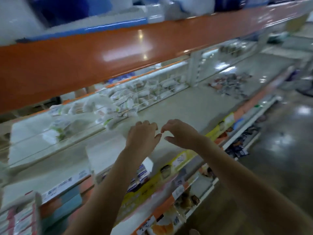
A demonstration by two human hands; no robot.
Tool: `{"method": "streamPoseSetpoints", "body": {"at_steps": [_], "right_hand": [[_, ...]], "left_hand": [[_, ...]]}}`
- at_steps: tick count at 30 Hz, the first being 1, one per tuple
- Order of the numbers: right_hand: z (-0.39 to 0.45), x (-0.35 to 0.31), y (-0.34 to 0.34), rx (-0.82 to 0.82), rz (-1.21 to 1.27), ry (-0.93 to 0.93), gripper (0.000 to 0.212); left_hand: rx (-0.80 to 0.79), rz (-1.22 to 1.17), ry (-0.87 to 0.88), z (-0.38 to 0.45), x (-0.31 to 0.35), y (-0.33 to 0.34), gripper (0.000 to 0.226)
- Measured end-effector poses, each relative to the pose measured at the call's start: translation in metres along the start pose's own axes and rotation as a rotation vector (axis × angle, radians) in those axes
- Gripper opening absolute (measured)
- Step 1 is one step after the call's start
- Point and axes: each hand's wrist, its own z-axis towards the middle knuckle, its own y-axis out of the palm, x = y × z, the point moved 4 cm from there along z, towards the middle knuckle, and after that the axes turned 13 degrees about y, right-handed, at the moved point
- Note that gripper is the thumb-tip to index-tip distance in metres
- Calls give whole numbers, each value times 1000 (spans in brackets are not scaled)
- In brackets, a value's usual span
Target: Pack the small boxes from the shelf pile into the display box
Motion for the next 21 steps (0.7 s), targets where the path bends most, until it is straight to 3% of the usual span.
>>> {"method": "streamPoseSetpoints", "body": {"at_steps": [8,15,21], "right_hand": [[-12,153,-42,-30,-127,257,43],[-12,292,-72,7,-68,441,46],[7,369,-75,40,-8,510,42]], "left_hand": [[-175,6,209,123,95,51,46],[-199,-29,290,237,179,92,48],[-199,-90,296,307,212,125,43]]}}
